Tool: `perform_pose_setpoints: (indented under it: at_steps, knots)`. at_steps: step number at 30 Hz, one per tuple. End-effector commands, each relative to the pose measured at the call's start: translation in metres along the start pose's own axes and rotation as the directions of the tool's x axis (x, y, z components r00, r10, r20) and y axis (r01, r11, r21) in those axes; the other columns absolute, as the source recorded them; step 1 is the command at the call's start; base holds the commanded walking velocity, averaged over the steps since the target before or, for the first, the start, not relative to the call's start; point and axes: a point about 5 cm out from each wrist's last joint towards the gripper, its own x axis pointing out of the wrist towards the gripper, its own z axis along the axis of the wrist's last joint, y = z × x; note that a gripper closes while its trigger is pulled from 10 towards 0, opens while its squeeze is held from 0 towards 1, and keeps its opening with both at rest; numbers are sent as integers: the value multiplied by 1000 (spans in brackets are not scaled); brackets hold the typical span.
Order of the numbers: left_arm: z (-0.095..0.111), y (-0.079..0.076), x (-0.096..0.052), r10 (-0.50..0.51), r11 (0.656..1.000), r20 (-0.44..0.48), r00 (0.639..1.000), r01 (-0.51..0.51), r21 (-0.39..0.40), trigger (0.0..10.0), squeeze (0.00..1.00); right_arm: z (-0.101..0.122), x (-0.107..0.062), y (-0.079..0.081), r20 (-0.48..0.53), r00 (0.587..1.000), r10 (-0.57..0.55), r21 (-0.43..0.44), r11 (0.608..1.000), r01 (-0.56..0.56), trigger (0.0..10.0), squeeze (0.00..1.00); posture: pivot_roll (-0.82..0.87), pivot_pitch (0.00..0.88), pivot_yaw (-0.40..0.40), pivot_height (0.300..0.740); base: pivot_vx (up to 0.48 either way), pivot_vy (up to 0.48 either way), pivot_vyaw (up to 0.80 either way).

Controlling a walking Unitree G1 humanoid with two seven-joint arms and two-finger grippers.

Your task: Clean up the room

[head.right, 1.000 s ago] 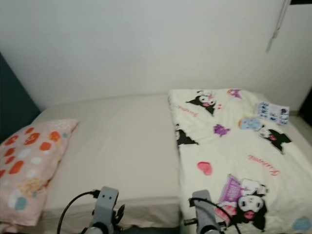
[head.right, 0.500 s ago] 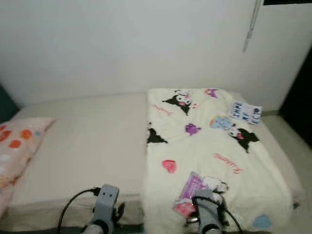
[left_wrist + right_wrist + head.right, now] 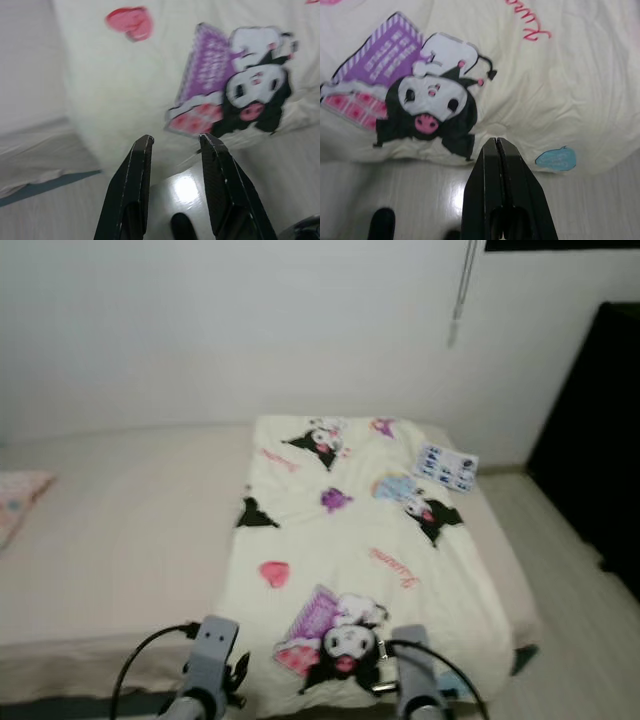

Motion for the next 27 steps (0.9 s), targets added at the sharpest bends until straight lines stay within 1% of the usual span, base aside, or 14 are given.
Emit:
perform_pose_setpoints:
  at_steps: [1, 27]
  knots:
    - [-7, 1, -3, 6, 1000, -27, 1000, -6, -1, 10000, 0, -5, -2, -3, -20, 1000, -8, 1, 1000, 8, 10000, 0, -36, 120, 38, 740, 0, -398, 0]
    - [-5, 1, -2, -2, 1000, -23, 1000, 2, 2, 10000, 0, -5, -2, -2, -20, 1000, -9, 7, 1000, 9, 10000, 0, -34, 123, 42, 740, 0, -397, 0]
